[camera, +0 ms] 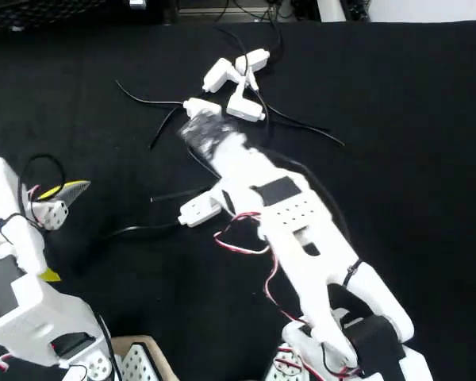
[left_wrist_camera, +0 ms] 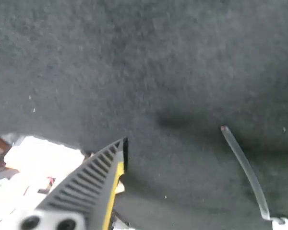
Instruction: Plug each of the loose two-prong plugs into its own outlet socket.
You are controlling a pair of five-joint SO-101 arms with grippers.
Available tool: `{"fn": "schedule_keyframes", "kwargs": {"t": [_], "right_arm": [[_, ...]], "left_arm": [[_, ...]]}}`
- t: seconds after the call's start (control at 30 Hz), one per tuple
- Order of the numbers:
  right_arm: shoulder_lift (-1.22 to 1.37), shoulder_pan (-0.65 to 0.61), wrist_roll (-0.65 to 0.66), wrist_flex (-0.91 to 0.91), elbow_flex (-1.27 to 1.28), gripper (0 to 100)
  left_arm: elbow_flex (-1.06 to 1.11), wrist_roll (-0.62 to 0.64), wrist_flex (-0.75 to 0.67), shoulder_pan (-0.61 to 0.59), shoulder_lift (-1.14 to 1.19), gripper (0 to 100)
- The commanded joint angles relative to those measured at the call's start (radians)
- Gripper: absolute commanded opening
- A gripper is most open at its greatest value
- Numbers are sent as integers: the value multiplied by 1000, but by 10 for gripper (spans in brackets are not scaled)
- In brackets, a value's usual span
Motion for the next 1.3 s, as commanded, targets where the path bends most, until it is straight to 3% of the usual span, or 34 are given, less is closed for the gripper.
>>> {"fn": "schedule_keyframes", "kwargs": {"t": [0.0, 0.17, 0.33, 0.7, 1.1, 1.27], "right_arm": [[2, -37, 195, 186, -173, 266], [84, -91, 548, 532, -395, 266], [355, -121, 753, 799, -633, 266], [921, -190, 755, 944, -1129, 263], [1001, -215, 720, 732, -944, 260], [987, -216, 718, 684, -905, 125]], "left_arm": [[1, -21, -41, -30, 11, 713], [1, -25, -61, -30, 31, 713], [1, -25, -61, -30, 32, 715], [1, -18, -61, -28, 32, 715], [8, -18, -61, 4, 32, 716], [10, -18, -61, 2, 32, 716]]}}
